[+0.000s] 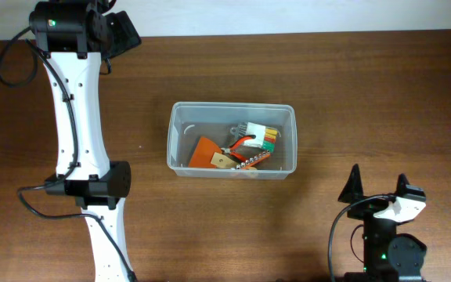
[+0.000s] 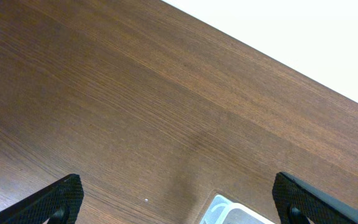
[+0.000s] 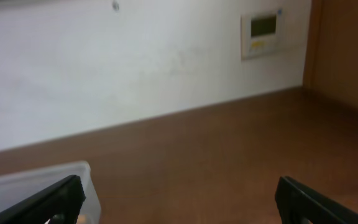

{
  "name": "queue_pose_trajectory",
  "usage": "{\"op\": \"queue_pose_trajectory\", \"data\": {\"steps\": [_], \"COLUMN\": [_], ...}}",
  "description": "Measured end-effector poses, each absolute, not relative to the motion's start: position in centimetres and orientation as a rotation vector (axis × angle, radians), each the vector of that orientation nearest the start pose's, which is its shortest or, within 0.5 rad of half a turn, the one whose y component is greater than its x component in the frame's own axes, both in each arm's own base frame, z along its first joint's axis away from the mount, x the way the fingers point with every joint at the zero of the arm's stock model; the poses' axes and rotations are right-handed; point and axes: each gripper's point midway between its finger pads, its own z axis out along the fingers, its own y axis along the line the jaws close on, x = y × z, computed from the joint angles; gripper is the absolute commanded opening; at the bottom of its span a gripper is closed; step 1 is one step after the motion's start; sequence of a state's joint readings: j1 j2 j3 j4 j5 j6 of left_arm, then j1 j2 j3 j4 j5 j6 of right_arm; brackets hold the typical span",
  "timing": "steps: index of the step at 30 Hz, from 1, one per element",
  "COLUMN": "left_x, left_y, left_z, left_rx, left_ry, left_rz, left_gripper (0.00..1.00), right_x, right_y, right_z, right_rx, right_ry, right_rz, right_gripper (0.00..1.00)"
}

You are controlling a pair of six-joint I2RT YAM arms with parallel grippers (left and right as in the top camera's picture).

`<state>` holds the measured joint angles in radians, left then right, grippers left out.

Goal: Pack container

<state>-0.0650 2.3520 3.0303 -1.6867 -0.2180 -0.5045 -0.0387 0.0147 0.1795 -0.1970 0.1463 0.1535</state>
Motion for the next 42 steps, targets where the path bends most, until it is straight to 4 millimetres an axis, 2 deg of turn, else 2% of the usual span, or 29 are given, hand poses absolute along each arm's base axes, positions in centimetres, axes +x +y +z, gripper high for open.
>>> {"op": "queue_pose_trajectory", "data": {"steps": [3,13,17,22,26,42], "left_x": [48.9,48.9,48.9,48.9,48.9,48.9], "left_y": [0.5,0.5,0.5,0.5,0.5,0.5], "left_z": [29.7,29.7,29.7,29.7,29.7,29.7], "left_rx": [-0.633,-0.633,-0.633,-0.633,-0.633,-0.633], "left_ry": [2.464,2.464,2.464,2.464,2.464,2.464], "left_rz": [0.06,0.061,0.06,0.061,0.061,0.061], "left_gripper": [0.99,0.99,0.99,0.99,0.99,0.99], "right_x": [23.4,24.4,24.5,24.5,24.5,24.5], "right_y": [-3.4,-3.1,-2.8,-2.6,-2.6,-2.5], "right_z": [19.6,18.0,17.2,17.1,16.1,16.1], "right_rx": [0.264,0.251,0.239,0.234,0.235,0.233], "right_ry": [1.597,1.555,1.573,1.575,1.615,1.617], "right_rz": [-0.027,-0.011,0.001,0.007,0.004,0.005], "right_gripper": [0.99,0.99,0.99,0.99,0.99,0.99]}}
